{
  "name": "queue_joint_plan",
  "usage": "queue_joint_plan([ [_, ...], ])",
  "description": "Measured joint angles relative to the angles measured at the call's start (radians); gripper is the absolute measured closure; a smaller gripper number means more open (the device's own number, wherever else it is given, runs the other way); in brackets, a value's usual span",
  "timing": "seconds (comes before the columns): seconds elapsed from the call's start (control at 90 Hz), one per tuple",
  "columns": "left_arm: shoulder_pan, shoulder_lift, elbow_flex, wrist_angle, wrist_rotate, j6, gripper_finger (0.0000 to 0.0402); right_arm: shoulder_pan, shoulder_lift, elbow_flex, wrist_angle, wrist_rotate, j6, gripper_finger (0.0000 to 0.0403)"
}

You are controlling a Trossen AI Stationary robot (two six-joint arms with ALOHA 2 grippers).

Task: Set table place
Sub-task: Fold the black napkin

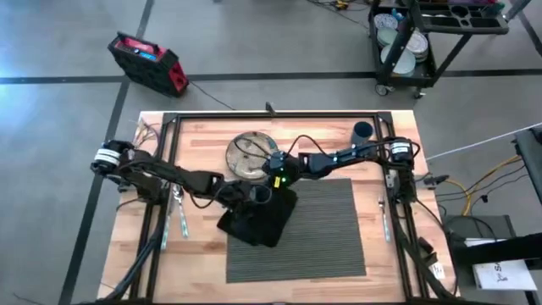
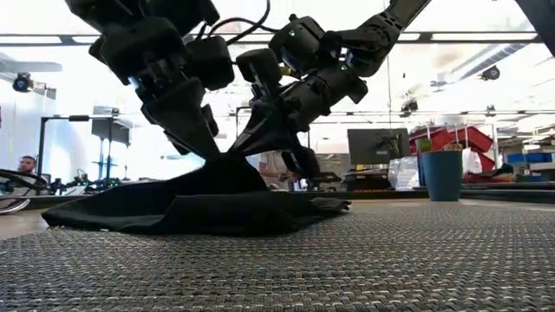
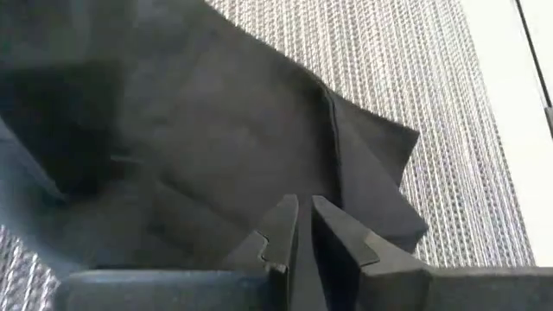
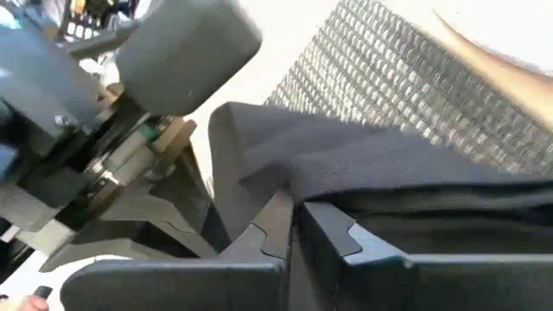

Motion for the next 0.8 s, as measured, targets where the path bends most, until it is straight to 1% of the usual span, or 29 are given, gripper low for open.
queue_joint_plan([
  [0.244,-0.001,-0.004,-0.001,-0.028,-0.003,-0.013,0.0381,-0.058,0.0,0.0,0.0,-0.027,-0.022,0.0403],
  [0.3,-0.002,0.001,-0.001,-0.026,-0.047,-0.012,0.0381,-0.067,0.0,0.0,0.0,-0.028,-0.025,0.0403],
  [0.444,0.003,0.021,-0.002,-0.011,-0.234,0.032,0.0381,-0.077,0.0,0.0,0.008,-0.038,-0.025,0.0403],
  [0.511,0.014,0.036,-0.002,0.007,-0.298,0.07,0.0381,-0.077,0.0,0.0,0.008,-0.038,-0.026,0.0403],
  [0.589,0.037,0.061,-0.002,0.019,-0.309,0.105,0.0381,-0.077,0.0,0.0,0.009,-0.042,-0.026,0.0403],
  [0.8,0.087,0.127,-0.002,0.053,-0.324,0.143,0.0381,-0.078,0.0,-0.001,0.011,-0.04,-0.028,0.0403],
])
